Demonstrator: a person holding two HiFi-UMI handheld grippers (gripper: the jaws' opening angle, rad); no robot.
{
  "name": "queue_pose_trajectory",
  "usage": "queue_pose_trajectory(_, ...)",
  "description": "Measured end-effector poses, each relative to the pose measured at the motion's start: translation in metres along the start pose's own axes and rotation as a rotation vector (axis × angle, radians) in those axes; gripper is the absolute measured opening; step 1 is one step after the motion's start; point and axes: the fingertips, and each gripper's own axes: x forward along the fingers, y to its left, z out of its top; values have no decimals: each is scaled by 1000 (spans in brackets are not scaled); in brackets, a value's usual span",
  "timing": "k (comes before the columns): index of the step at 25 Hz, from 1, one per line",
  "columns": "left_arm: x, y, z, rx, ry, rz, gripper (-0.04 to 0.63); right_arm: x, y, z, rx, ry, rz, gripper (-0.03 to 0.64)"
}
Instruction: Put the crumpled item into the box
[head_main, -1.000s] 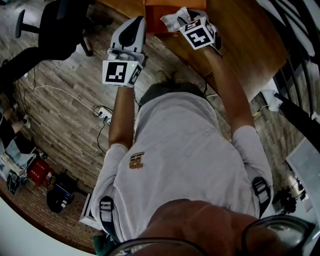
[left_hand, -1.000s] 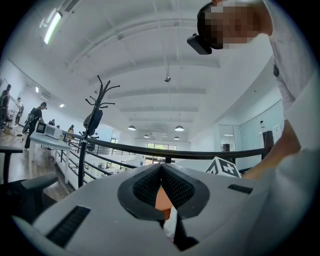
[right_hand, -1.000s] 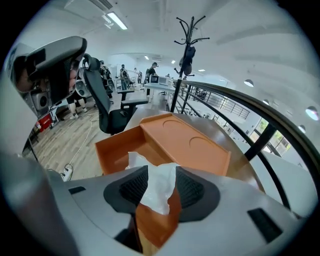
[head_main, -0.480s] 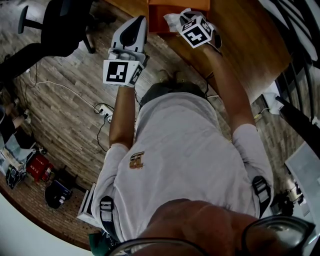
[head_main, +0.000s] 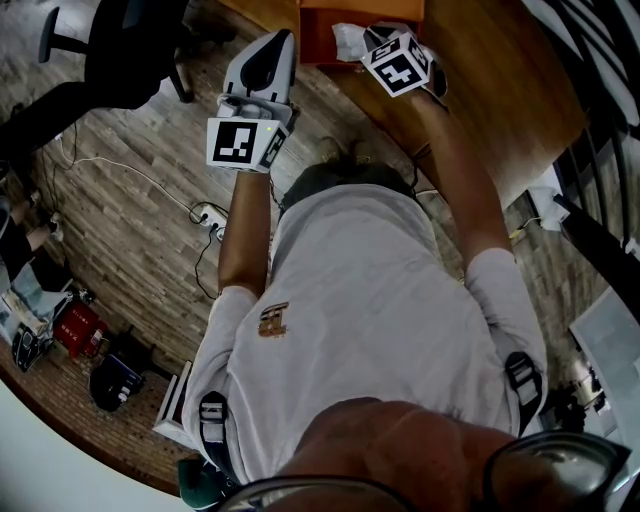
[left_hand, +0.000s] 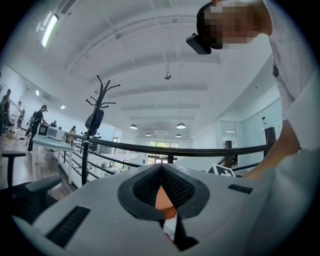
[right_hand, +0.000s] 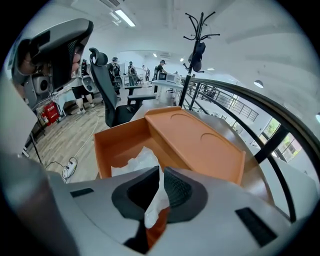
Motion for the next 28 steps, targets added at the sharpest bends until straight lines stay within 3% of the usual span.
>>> queue_pose_trajectory(4,2,-7,-1,3,1,-10,20,-13,0,7,10,-82,6,48)
queue_pose_trajectory(17,10,-35,8,23,-10,-39,20,-107,9,72,60,-513,75,37)
queue_pose_trajectory(28,17,-70,17,43,-26,-73,20,-200,26,105,86,-879,207,34)
